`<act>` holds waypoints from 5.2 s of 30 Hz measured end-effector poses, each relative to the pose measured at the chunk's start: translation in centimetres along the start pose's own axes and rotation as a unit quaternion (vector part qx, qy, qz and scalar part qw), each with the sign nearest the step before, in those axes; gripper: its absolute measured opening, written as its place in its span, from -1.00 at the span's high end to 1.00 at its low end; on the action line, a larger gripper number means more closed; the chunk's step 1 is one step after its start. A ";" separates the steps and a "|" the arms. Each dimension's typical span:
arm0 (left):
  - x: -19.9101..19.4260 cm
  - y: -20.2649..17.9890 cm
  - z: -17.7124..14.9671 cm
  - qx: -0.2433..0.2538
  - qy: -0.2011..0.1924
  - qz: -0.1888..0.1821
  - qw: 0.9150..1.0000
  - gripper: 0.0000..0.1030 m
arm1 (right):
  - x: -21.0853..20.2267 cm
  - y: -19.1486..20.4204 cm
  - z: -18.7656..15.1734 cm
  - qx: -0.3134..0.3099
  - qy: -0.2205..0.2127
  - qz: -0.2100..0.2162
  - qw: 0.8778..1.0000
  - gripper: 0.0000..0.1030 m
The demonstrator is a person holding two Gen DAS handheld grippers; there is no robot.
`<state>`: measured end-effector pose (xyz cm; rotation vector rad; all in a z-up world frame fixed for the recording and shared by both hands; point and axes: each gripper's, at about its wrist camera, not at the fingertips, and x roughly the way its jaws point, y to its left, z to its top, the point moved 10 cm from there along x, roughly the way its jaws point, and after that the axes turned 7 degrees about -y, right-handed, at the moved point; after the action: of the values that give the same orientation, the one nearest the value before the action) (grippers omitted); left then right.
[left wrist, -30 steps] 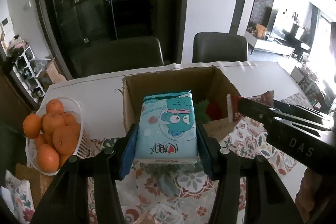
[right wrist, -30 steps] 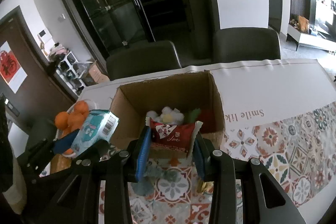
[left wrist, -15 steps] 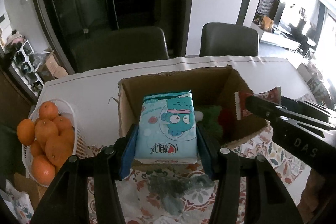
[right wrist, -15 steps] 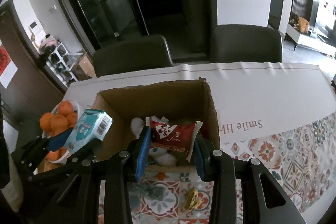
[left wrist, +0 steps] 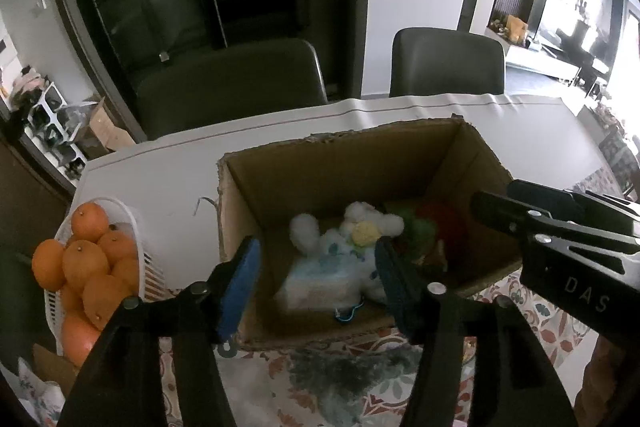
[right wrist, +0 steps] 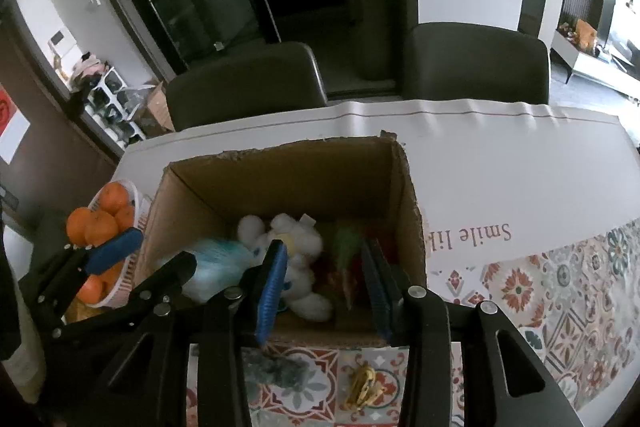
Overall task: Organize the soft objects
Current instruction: 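Open both tools to drop the tissue pack and wrapper into the box, then withdraw both tools from the box toward the grey plush and yellow strap, then reach the left tool to the grey knitted plush while the right tool reaches the yellow strap, then close the left tool on the grey plush while the right tool grips the yellow strap, then lift both items and carry them over the cardboard box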
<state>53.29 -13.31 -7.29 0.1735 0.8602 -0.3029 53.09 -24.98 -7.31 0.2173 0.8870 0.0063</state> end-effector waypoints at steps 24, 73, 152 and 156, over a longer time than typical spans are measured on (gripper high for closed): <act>-10.0 2.6 -2.4 -0.011 -0.088 0.066 0.994 -0.65 | -10.8 0.4 -1.7 -0.017 -0.140 -0.090 0.986 -0.86; 0.5 -0.7 -15.9 0.022 0.086 -0.002 0.996 -0.65 | 0.5 -3.0 -18.2 0.055 0.120 -0.062 0.989 -0.65; -7.2 -1.3 -9.8 -0.005 -0.048 -0.028 0.998 0.62 | -6.8 0.8 -12.1 0.027 -0.033 -0.017 0.999 0.38; -7.8 -1.0 -8.9 -0.014 -0.055 -0.033 0.998 0.62 | -7.6 1.3 -10.9 0.023 -0.046 -0.013 0.999 0.38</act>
<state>41.81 -10.30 -7.11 0.1015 0.7620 -0.3579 40.01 -22.38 -7.90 0.2471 0.7991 -0.0485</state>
